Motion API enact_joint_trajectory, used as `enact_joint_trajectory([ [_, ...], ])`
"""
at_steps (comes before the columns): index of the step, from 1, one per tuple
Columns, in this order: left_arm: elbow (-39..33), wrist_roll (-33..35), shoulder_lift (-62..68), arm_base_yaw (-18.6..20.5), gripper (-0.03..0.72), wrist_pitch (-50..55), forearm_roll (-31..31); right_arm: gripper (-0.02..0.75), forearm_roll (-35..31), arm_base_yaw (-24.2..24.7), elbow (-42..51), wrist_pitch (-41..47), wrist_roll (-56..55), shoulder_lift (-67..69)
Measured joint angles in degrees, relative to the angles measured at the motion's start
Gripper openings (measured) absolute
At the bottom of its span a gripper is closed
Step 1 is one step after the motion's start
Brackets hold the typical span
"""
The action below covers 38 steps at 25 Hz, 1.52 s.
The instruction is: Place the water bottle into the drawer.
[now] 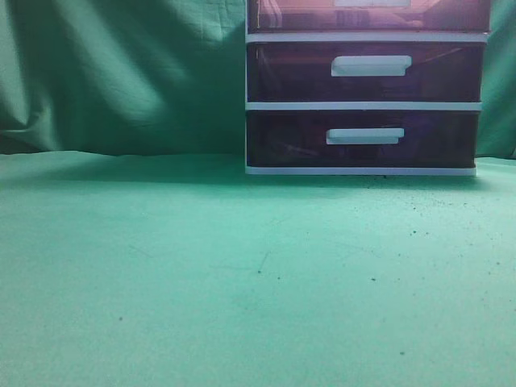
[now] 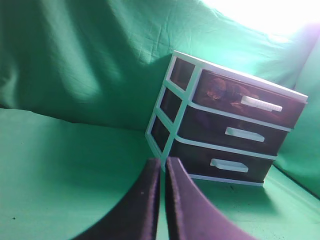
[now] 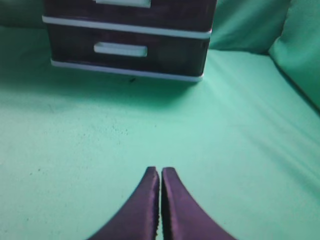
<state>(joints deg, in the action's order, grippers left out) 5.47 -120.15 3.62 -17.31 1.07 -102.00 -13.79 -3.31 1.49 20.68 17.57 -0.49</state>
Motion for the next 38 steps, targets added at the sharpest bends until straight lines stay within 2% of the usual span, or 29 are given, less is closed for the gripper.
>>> enact_joint_trajectory([
  [6, 0.0, 0.0, 0.0, 0.0, 0.0, -0.1, 0.0, 0.0, 9.5, 0.0, 0.1, 1.6, -16.1, 0.0],
  [9, 0.0, 0.0, 0.0, 0.0, 0.0, -0.1, 0.0, 0.0, 11.6, 0.0, 0.1, 1.6, -22.5, 0.0],
  [29, 0.0, 0.1, 0.0, 0.0, 0.0, -0.1, 1.2, 0.0, 12.1, 0.1, 0.1, 1.6, -24.7, 0.0],
  [31, 0.0, 0.5, 0.0, 0.0, 0.0, 0.4, 8.0, 0.0, 12.1, 0.1, 0.1, 1.6, -24.7, 0.0],
  [34, 0.0, 7.0, 0.0, 0.0, 0.0, 5.7, 27.9, 0.0, 12.1, 0.1, 0.1, 1.6, -24.7, 0.0],
  [35, 0.0, 12.2, 0.0, 0.0, 0.0, 7.7, 33.8, 0.0, 12.1, 0.1, 0.1, 1.6, -24.7, 0.0],
  [38, 0.0, 34.3, 0.0, 0.0, 0.0, 10.4, 52.6, 0.0, 12.1, 0.1, 0.1, 1.6, -24.7, 0.0],
])
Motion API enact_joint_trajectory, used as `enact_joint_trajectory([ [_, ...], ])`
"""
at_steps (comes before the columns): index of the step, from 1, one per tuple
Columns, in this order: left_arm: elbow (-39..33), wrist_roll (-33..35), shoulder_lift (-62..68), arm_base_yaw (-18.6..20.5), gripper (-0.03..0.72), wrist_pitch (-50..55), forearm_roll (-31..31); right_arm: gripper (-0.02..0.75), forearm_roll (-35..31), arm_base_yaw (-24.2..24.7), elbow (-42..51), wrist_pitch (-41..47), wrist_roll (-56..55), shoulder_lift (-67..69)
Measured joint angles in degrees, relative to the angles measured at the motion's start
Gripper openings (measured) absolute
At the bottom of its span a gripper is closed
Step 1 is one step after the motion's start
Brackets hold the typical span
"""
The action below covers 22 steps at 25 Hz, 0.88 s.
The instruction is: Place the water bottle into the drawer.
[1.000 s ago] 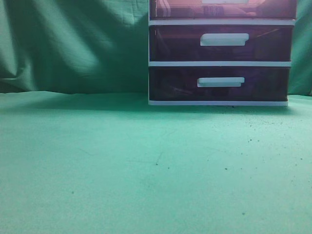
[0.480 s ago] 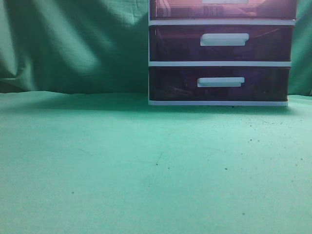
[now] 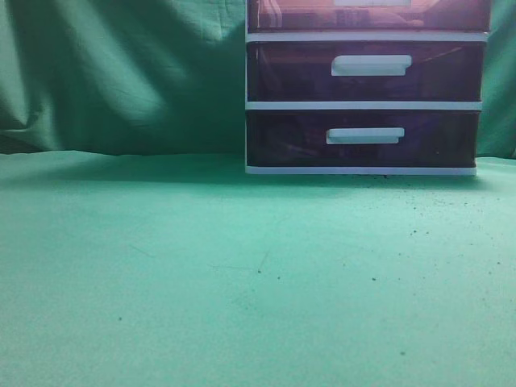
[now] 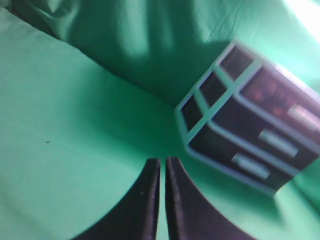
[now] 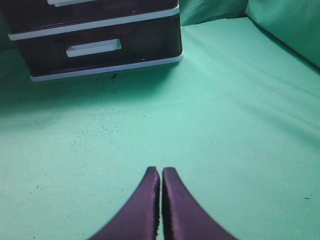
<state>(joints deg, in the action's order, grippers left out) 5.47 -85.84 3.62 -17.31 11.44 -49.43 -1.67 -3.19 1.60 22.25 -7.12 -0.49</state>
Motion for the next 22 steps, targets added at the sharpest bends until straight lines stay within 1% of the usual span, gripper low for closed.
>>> enact_joint_trajectory([
  [2, 0.0, 17.8, 0.0, 0.0, 0.0, 1.1, 11.8, 0.0, 0.0, 0.0, 0.0, 0.0, 0.0, 0.0],
  [3, 0.0, 25.3, 0.0, 0.0, 0.0, 1.8, 17.5, 0.0, 0.0, 0.0, 0.0, 0.0, 0.0, 0.0],
  [6, -1.3, 51.2, 0.0, 0.0, 0.0, 2.1, 32.2, 0.0, 0.0, 0.0, 0.0, 0.0, 0.0, 0.0],
  [8, -3.1, 61.9, 0.0, 0.0, 0.0, 2.0, 38.8, 0.0, 0.0, 0.0, 0.0, 0.0, 0.0, 0.0],
  [9, -4.3, 65.2, 0.0, 0.0, 0.0, 1.7, 40.7, 0.0, 0.0, 0.0, 0.0, 0.0, 0.0, 0.0],
  [11, -6.3, 68.3, 0.0, 0.0, 0.0, 0.4, 42.0, 0.0, 0.0, 0.0, 0.0, 0.0, 0.0, 0.0],
  [14, -6.8, 69.7, 0.0, 0.0, 0.0, 0.7, 42.5, 0.0, 0.0, 0.0, 0.0, 0.0, 0.0, 0.0],
  [18, -6.8, 69.8, 0.0, 0.0, 0.0, 1.8, 38.5, 0.0, 0.0, 0.0, 0.0, 0.0, 0.0, 0.0],
  [20, -6.8, 69.9, 0.0, 0.0, 0.0, 3.6, 37.5, 0.0, 0.0, 0.0, 0.0, 0.0, 0.0, 0.0],
  [22, -6.8, 69.9, -1.3, 1.1, 0.0, 6.8, 37.1, 0.0, 0.0, 0.0, 0.0, 0.0, 0.0, 0.0],
])
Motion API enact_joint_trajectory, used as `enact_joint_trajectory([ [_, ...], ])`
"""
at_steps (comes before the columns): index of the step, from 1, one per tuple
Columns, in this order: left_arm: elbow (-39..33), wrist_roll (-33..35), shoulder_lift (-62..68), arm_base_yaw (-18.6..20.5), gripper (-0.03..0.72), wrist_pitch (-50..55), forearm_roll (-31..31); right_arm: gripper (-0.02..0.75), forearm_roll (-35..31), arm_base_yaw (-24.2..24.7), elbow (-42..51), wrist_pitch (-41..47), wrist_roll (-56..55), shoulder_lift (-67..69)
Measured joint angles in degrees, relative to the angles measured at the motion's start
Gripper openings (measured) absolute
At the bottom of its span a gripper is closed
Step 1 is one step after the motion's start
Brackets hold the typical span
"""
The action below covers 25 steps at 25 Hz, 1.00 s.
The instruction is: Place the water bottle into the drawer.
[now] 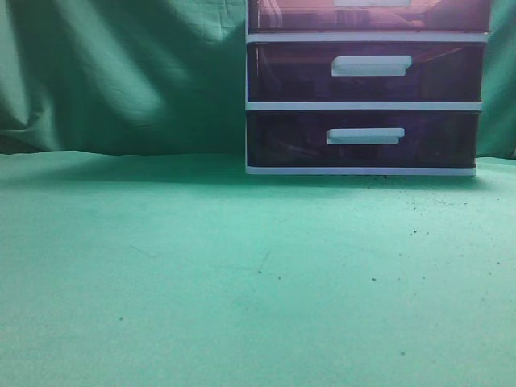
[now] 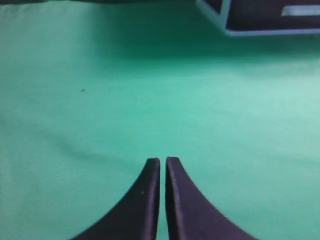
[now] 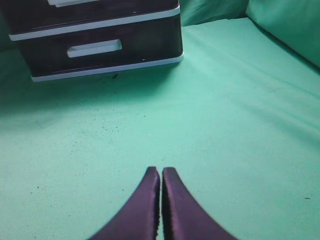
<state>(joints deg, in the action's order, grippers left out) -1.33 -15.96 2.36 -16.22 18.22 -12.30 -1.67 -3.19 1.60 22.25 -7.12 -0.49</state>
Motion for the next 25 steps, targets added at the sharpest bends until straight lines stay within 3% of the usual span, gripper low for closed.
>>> enact_joint_trajectory([
  [11, 0.0, 0.1, -2.9, 16.8, 0.0, 2.3, -0.1, 0.0, 0.0, 0.0, 0.0, 0.1, 0.0, 0.0],
  [25, 0.0, 2.9, -3.0, 17.5, 0.0, 2.3, 2.1, 0.0, 0.0, 0.0, 0.0, 0.1, 0.0, 0.0],
])
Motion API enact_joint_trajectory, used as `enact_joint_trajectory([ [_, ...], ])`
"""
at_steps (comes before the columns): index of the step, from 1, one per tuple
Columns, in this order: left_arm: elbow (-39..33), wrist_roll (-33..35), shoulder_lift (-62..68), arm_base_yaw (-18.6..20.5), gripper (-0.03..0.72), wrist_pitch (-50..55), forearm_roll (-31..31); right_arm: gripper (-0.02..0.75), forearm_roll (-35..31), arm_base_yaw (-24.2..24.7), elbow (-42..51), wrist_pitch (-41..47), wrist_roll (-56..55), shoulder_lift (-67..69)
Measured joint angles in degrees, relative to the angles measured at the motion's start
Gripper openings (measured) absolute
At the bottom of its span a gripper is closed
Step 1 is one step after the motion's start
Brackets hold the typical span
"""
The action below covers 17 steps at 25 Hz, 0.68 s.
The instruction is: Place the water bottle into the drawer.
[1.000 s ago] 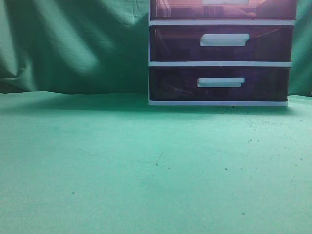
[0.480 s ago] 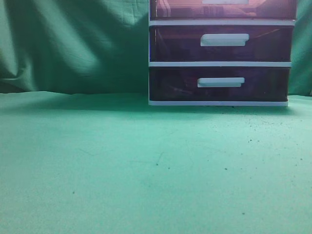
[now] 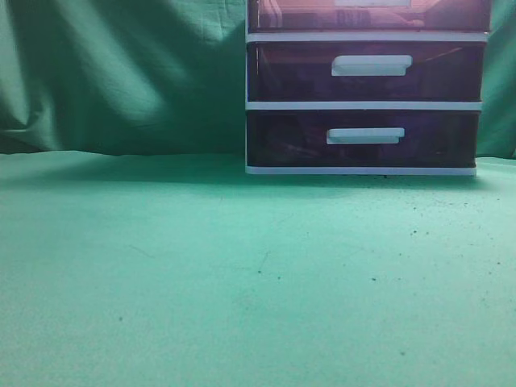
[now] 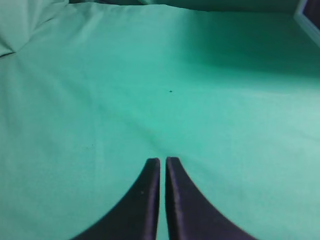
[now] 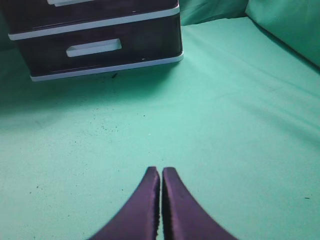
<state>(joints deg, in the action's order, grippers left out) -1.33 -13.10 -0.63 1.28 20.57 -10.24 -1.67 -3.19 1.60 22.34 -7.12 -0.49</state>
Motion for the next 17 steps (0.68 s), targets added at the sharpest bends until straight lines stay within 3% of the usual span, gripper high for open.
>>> enact_joint_trajectory([
  [5, 0.1, 10.8, 0.0, 0.0, 0.0, 0.0, 6.9, 0.0, 0.0, 0.0, 0.0, 0.0, 0.0, 0.0],
  [17, 0.1, 12.2, 0.0, 0.0, 0.0, -0.1, 8.2, 0.0, 0.0, 0.0, 0.0, 0.0, 0.0, 0.0],
])
